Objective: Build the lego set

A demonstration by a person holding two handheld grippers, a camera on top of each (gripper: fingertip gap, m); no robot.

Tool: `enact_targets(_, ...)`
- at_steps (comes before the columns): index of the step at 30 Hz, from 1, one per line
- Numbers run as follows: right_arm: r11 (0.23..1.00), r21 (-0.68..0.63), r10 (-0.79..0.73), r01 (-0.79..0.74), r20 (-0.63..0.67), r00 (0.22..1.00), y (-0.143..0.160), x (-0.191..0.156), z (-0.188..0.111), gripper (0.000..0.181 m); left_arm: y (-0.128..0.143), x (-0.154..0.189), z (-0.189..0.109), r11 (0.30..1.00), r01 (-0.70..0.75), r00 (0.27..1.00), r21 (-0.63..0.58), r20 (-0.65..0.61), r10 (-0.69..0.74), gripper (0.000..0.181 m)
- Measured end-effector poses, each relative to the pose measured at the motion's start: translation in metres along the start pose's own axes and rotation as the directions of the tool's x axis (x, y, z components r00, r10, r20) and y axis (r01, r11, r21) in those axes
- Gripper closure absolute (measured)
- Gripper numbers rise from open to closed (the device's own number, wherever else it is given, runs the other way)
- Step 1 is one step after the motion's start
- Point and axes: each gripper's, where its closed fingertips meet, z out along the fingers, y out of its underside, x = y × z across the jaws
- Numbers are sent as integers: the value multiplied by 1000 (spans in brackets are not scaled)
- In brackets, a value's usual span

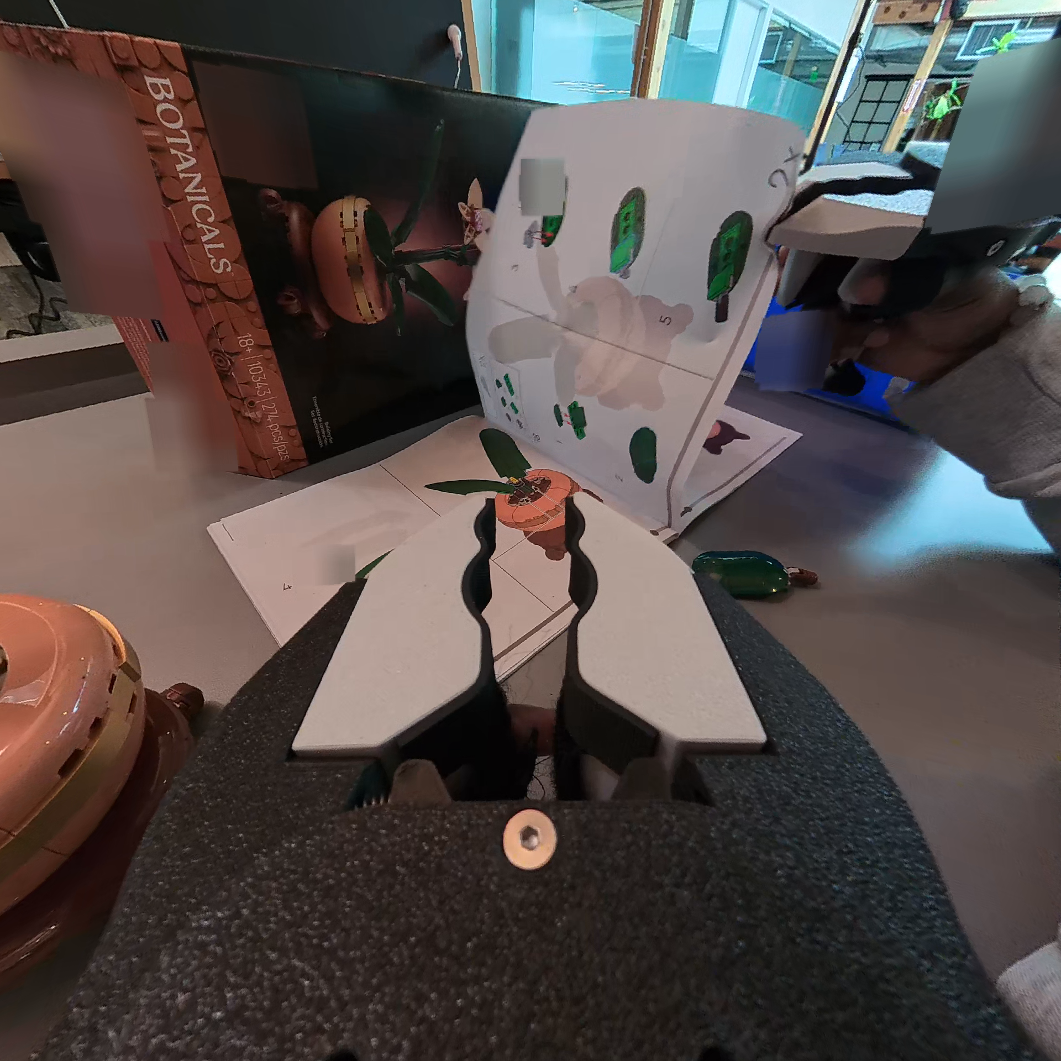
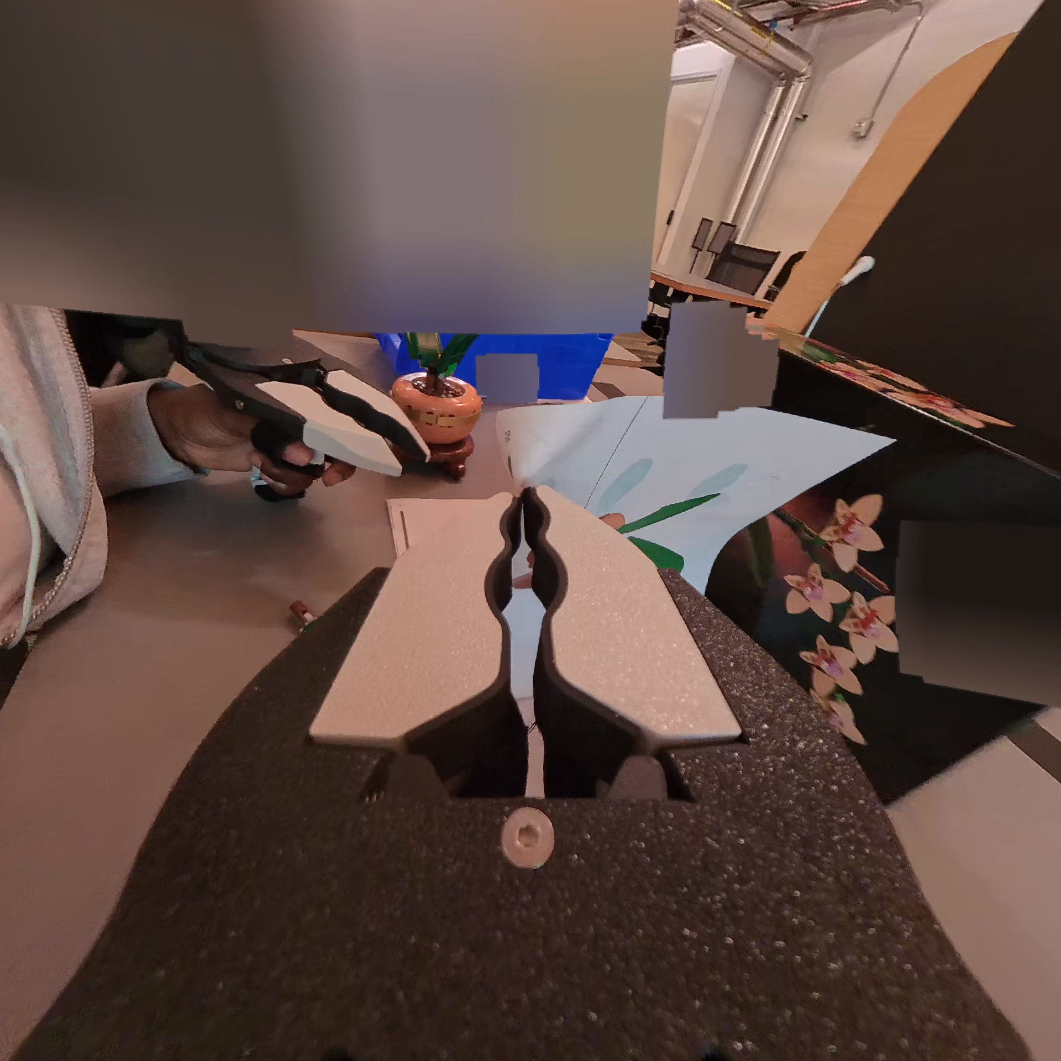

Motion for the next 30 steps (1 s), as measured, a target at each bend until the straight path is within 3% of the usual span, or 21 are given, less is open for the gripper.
enact_targets(4, 998, -15, 59, -58, 67, 996, 7, -11, 36, 178, 0, 4, 0, 1000, -18, 1000, 3, -21, 18, 157)
enact_targets(8, 989, -39, 149, -144, 196, 969, 9, -35, 66, 151, -2, 12, 0, 999, -50, 997, 22, -56, 51, 152)
enact_targets(10, 989, -35, 146, -141, 195, 970, 6, -33, 64, 148, -4, 13, -1, 997, -70, 996, 38, -50, 72, 150)
enact_targets(13, 989, -77, 135, -128, 94, 986, 15, -15, 48, 159, -12, 8, -5, 990, -113, 994, 88, 2, 113, 150)
enact_targets(16, 931, -322, 172, -171, -24, 985, 61, 1, 26, 168, -23, -8, -13, 970, -207, 971, 131, 148, 187, 156)
enact_targets(17, 892, -417, 166, -172, -51, 985, 80, 3, 18, 169, -22, -17, -15, 963, -251, 951, 99, 210, 226, 162)
enact_targets(19, 836, -526, 145, -160, -70, 987, 107, 3, 10, 170, -9, -35, -10, 944, -322, 904, -76, 270, 330, 168)
enact_targets(22, 809, -576, 128, -120, -27, 991, 120, -6, 18, 174, 28, -36, 9, 880, -309, 922, -362, 114, 371, 175)
enact_targets(26, 815, -576, 124, -71, 53, 991, 121, -19, 40, 175, 62, -33, 19, 798, -307, 936, -518, -14, 351, 177)
enact_targets(28, 784, -619, 124, -56, 67, 990, 131, -21, 42, 175, 75, -32, 16, 758, -322, 931, -567, -44, 362, 177)
enact_targets(30, 742, -670, 111, -37, 69, 991, 144, -21, 39, 175, 77, -31, 15, 763, -306, 938, -569, -41, 345, 179)
